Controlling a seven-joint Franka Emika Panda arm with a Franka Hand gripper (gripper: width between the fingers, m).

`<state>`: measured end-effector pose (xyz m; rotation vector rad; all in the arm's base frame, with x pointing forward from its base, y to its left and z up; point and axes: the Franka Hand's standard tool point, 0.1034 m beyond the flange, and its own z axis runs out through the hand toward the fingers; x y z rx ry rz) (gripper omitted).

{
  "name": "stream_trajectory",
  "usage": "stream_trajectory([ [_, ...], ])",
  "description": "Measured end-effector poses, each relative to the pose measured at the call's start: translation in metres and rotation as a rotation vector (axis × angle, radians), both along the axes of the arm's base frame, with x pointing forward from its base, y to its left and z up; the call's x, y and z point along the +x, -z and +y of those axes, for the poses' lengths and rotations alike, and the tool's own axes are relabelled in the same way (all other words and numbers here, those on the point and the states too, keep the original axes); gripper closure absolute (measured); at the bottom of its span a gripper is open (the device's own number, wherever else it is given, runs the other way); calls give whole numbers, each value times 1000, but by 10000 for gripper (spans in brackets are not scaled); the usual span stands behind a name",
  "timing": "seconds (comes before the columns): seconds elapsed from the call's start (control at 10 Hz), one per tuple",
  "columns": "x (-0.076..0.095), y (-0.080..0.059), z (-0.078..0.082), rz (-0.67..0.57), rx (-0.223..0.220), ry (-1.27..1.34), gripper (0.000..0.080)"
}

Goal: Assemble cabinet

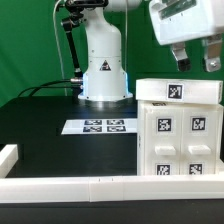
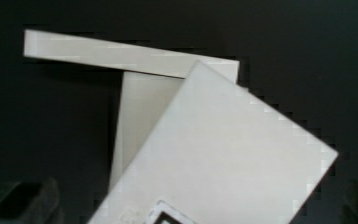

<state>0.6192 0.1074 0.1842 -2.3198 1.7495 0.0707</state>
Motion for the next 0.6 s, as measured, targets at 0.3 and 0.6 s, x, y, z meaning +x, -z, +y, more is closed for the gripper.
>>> stream_trajectory([
  [0.3, 7, -6, 9, -14, -7, -356, 3],
  [0.6, 8, -5, 9, -63, -21, -581, 3],
])
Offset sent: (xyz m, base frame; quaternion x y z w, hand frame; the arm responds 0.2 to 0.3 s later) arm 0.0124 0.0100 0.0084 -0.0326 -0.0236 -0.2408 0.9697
